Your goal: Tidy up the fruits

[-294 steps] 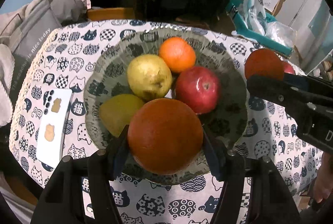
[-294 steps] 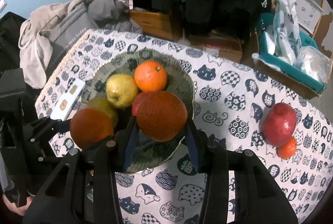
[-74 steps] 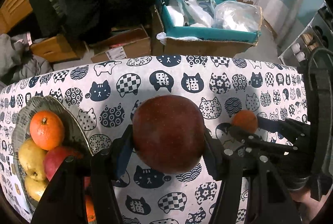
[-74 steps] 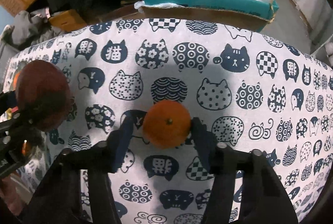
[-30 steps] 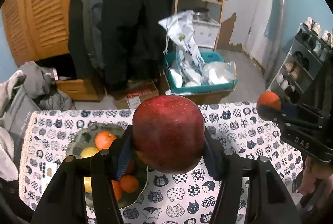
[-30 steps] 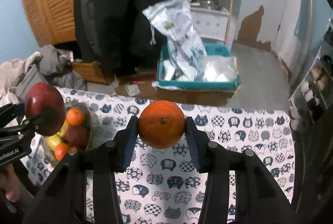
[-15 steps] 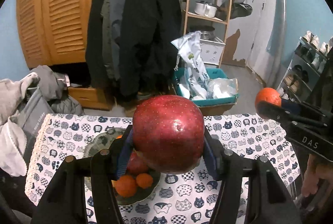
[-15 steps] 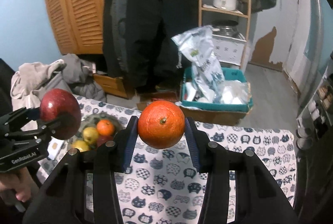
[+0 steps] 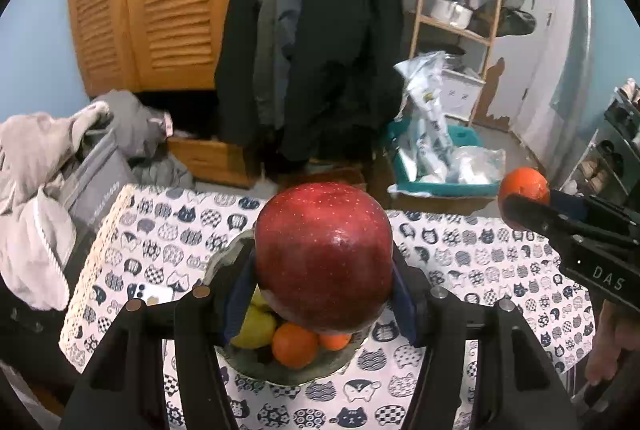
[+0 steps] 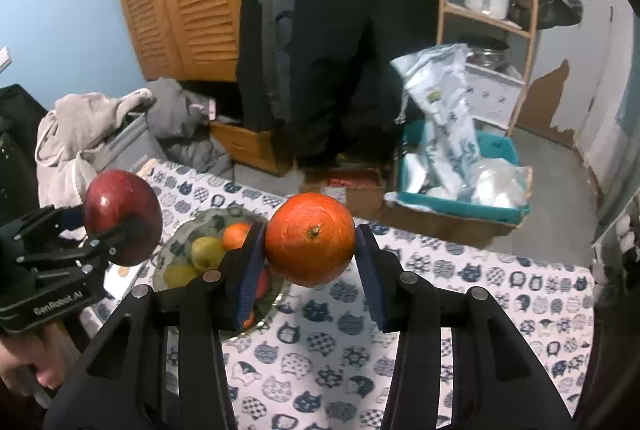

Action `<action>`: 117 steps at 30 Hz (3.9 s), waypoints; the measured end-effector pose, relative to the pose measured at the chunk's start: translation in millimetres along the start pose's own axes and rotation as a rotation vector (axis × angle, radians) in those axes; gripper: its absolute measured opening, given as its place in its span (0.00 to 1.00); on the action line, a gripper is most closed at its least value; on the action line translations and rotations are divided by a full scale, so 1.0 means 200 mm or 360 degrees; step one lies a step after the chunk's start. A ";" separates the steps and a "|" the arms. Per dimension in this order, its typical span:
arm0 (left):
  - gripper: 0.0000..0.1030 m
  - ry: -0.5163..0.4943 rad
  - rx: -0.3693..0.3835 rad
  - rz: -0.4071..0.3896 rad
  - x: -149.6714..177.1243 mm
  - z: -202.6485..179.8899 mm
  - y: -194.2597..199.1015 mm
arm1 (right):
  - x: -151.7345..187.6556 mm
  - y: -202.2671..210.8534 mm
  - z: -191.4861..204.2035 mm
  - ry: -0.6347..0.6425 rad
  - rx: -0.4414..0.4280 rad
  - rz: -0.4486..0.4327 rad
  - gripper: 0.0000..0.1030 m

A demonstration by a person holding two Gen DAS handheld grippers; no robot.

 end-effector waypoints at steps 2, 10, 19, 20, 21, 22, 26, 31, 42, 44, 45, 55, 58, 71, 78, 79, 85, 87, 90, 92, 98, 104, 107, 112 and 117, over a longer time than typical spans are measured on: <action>0.60 0.0018 -0.0005 0.0035 0.02 0.04 -0.05 | -0.01 -0.04 0.03 0.0006 -0.0027 0.0021 0.43; 0.60 0.0050 -0.0036 0.0180 0.09 0.15 -0.25 | -0.04 -0.26 0.16 0.0034 -0.0128 0.0132 0.43; 0.60 0.0134 0.0004 0.0351 0.19 0.23 -0.50 | 0.00 -0.55 0.20 0.0057 -0.0150 0.0298 0.43; 0.60 0.0132 -0.0001 0.0360 0.19 0.23 -0.51 | 0.01 -0.58 0.21 0.0055 -0.0154 0.0318 0.43; 0.60 0.0130 -0.0016 0.0377 0.20 0.23 -0.54 | 0.02 -0.62 0.21 0.0050 -0.0162 0.0342 0.43; 0.60 0.0126 -0.0027 0.0392 0.21 0.23 -0.57 | 0.02 -0.64 0.20 0.0045 -0.0165 0.0356 0.43; 0.60 0.0124 -0.0033 0.0445 0.24 0.23 -0.64 | 0.06 -0.75 0.19 0.0035 -0.0162 0.0423 0.43; 0.60 0.0137 -0.0052 0.0523 0.30 0.25 -0.73 | 0.10 -0.83 0.16 0.0002 -0.0171 0.0480 0.43; 0.70 0.0108 -0.0053 0.0518 0.30 0.23 -0.77 | 0.13 -0.93 0.14 -0.0018 -0.0183 0.0549 0.43; 0.73 0.0108 -0.0056 0.0531 0.30 0.23 -0.78 | 0.14 -0.95 0.13 -0.0028 -0.0190 0.0560 0.43; 0.74 0.0107 -0.0060 0.0542 0.30 0.23 -0.79 | 0.14 -0.96 0.13 -0.0033 -0.0193 0.0564 0.43; 0.80 0.0184 -0.0046 0.0564 0.31 0.29 -0.78 | 0.12 -1.09 0.17 -0.0016 -0.0226 0.0616 0.43; 0.80 0.0201 -0.0032 0.0545 0.31 0.30 -0.77 | 0.12 -1.13 0.18 -0.0022 -0.0242 0.0641 0.44; 0.80 0.0224 -0.0031 0.0475 0.27 0.34 -0.67 | 0.08 -1.11 0.23 -0.0008 -0.0260 0.0617 0.51; 0.80 0.0227 -0.0040 0.0389 0.21 0.33 -0.53 | 0.01 -0.93 0.22 0.0020 -0.0160 0.0494 0.59; 0.80 0.0224 -0.0042 0.0369 0.20 0.33 -0.50 | 0.00 -0.90 0.22 0.0026 -0.0143 0.0472 0.60; 0.80 0.0187 -0.0047 0.0244 0.14 0.31 -0.32 | -0.06 -0.67 0.21 0.0046 -0.0060 0.0341 0.64; 0.83 0.0167 -0.0037 0.0200 0.12 0.29 -0.26 | -0.08 -0.59 0.20 0.0050 -0.0040 0.0290 0.64; 0.85 0.0132 -0.0066 0.0132 0.10 0.27 -0.17 | -0.09 -0.48 0.19 0.0043 -0.0021 0.0233 0.66; 0.85 0.0115 -0.0066 0.0091 0.08 0.26 -0.11 | -0.10 -0.39 0.18 0.0039 -0.0006 0.0191 0.67; 0.85 0.0104 -0.0054 -0.0021 0.04 0.23 0.06 | -0.11 -0.14 0.15 0.0044 0.0066 0.0060 0.73; 0.91 0.0072 -0.0066 -0.0159 -0.01 0.18 0.24 | -0.11 0.08 0.12 0.0035 0.0120 -0.0066 0.79; 0.96 0.0063 -0.0082 -0.0226 -0.02 0.15 0.32 | -0.10 0.19 0.11 0.0030 0.0146 -0.0127 0.79; 0.99 0.0022 -0.0112 -0.0350 -0.05 0.10 0.46 | -0.08 0.35 0.09 0.0041 0.0217 -0.0245 0.79; 1.00 -0.0040 -0.0143 -0.0459 -0.06 0.02 0.57 | -0.06 0.49 0.07 0.0050 0.0289 -0.0352 0.80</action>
Point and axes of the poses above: each gripper's, at about its wrist camera, not at the fingertips, and y roughly against the way its jaws point, z to its left, x to its underside, the point moved 2 cm from there along -y, roughly the way its jaws point, and after that the axes turned 7 degrees about z, right-handed, at the moved point
